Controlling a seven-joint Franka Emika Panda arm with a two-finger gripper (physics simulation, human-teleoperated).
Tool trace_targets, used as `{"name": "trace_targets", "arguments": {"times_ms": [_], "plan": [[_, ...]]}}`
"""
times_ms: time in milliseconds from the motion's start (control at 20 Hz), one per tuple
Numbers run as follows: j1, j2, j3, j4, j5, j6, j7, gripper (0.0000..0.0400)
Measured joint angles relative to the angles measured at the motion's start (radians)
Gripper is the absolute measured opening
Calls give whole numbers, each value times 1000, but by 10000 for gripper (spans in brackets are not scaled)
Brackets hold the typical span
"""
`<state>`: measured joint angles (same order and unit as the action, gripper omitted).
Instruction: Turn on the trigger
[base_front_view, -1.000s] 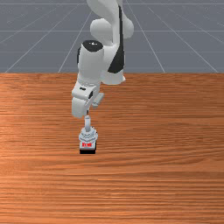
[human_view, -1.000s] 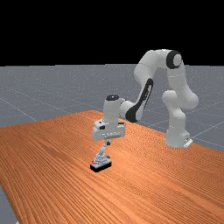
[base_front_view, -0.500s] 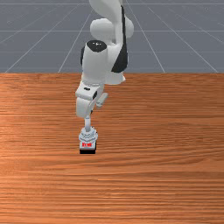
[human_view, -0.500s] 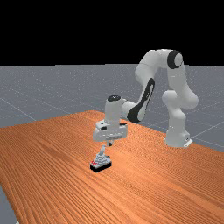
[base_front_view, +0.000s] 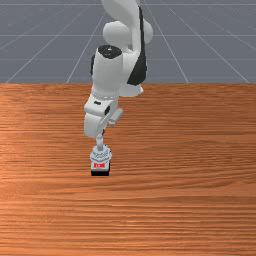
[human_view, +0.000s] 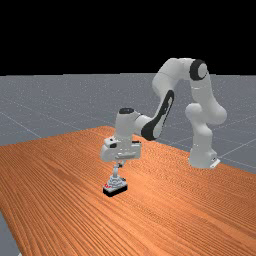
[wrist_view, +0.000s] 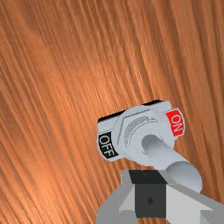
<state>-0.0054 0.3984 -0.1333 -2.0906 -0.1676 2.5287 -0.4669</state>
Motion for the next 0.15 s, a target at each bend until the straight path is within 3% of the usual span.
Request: {"name": "trace_targets", "arguments": {"times_ms": [50, 150], "plan": [[0, 6, 1, 13, 3, -6, -1, 0], [-40, 31, 40, 73, 80, -72, -73, 0]]}}
